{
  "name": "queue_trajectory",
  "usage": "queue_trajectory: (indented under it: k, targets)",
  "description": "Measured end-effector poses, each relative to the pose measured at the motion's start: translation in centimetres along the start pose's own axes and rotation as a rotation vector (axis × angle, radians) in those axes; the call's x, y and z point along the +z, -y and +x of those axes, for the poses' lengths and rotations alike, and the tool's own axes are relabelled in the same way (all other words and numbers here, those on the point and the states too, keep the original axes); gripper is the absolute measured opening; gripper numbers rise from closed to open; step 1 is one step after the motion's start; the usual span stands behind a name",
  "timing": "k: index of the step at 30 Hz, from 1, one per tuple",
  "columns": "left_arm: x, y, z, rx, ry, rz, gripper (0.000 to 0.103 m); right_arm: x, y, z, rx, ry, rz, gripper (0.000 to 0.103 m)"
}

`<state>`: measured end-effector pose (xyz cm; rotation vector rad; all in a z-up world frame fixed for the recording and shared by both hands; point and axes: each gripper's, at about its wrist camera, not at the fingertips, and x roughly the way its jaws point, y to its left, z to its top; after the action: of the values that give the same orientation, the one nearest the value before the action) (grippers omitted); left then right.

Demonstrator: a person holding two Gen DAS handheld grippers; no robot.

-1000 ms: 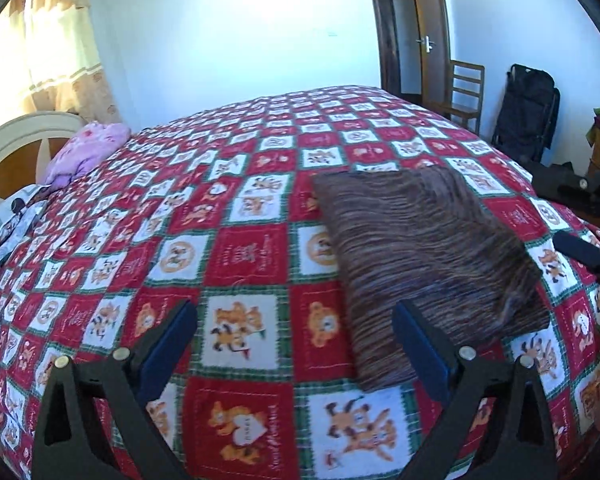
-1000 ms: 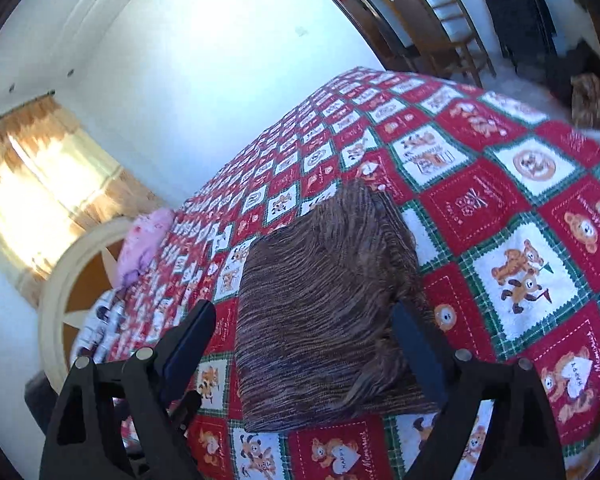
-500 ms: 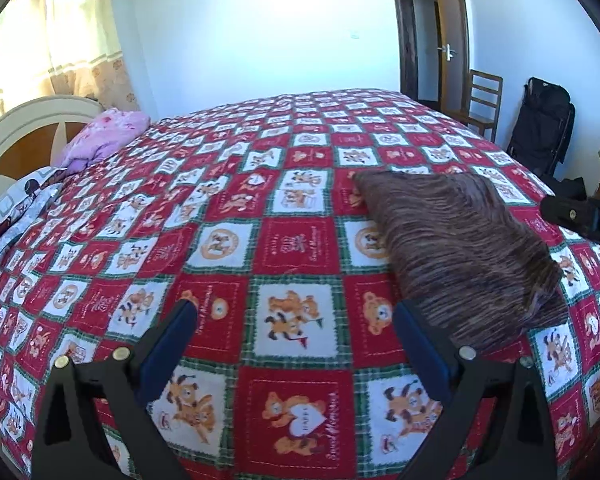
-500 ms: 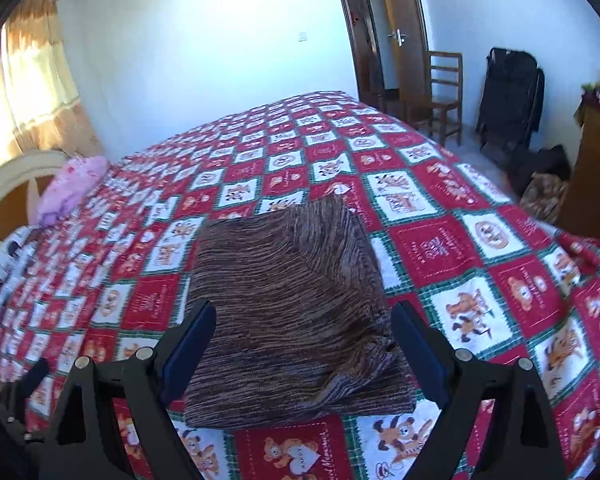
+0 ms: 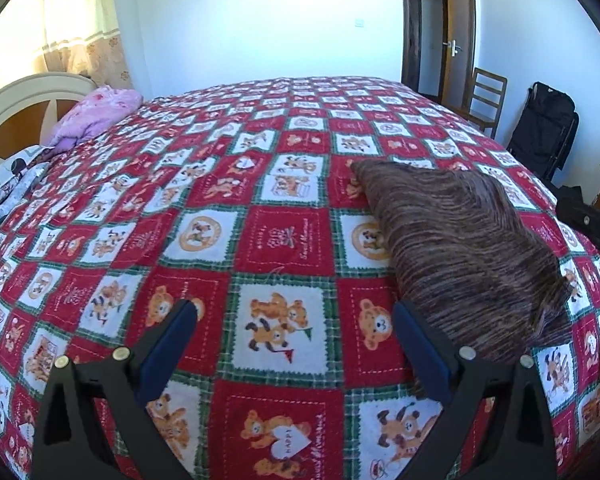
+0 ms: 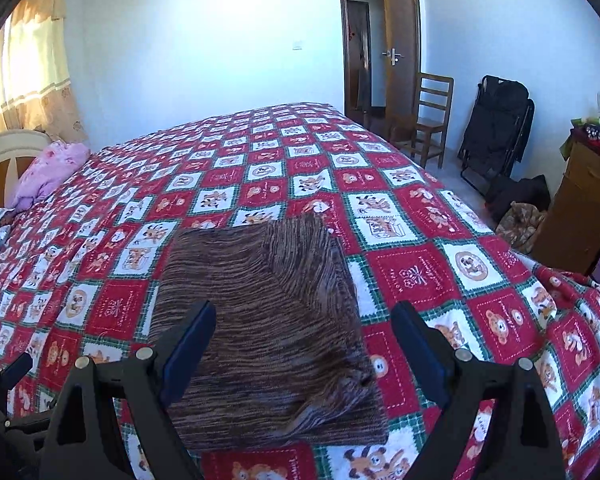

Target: Fold small clothes

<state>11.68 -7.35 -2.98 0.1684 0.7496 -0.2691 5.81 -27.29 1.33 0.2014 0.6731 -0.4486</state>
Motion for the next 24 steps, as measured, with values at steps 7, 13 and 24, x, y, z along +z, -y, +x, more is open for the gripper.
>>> queue_trajectory:
  k: [7,13,24]
  targets:
    - [0.3,1.1,1.1,-0.005,-0.018,0.021,0.100,0.0,0.5,1.6,0.000,-0.021,-0.009,0.090]
    - [1.5,1.9,2.5,-0.048,-0.039,0.045,0.100,-0.3,3.5,3.5,-0.003,-0.063,0.039,0.090]
    - [5.5,3.8,8.1,-0.249,-0.167,-0.075,0.099,1.9,6.8,7.8,0.107,-0.126,0.076,0.090]
